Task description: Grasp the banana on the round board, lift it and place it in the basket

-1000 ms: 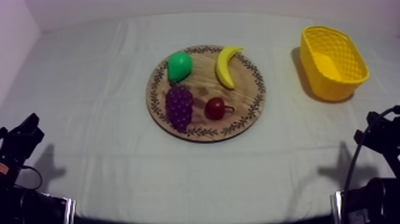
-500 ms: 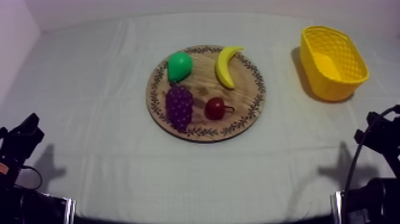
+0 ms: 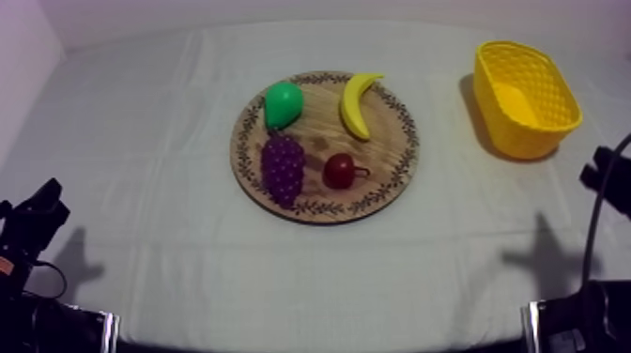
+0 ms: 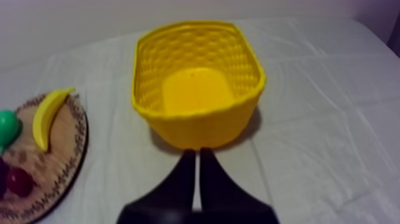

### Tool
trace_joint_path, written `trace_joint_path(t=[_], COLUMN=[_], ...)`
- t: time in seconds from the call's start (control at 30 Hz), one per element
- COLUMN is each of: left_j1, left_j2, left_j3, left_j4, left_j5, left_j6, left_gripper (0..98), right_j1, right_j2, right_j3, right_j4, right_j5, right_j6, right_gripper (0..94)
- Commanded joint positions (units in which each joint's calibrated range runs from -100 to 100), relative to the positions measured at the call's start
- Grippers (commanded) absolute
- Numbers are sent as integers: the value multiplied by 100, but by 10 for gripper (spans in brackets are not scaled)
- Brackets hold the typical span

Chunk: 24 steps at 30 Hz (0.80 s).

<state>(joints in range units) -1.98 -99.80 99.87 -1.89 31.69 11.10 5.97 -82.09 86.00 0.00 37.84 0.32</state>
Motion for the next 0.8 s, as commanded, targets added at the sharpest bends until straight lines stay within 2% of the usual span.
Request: trace_joint_path(t=[0.0,0.17,0.37,0.77], left_j1=[-1,-1,-1,-1], left_j2=[-3,-3,-3,-3], left_j3=[2,2,2,2], left_j4=[1,1,1,1], left_j5=[0,0,0,0], left_j6=[1,0,0,-2], left_gripper=[1,1,1,1], right_j1=[-11,-151,-400,-1186], right_j2=[881,2058,3168,4810], right_j3=[-850,-2185,-3485,-4891], right_j4=[-29,23,-129,-343], right_j5=[-38,25,301,1011], right_j6=[-104,-451,-657,-1088], right_gripper=[4,5,6,8])
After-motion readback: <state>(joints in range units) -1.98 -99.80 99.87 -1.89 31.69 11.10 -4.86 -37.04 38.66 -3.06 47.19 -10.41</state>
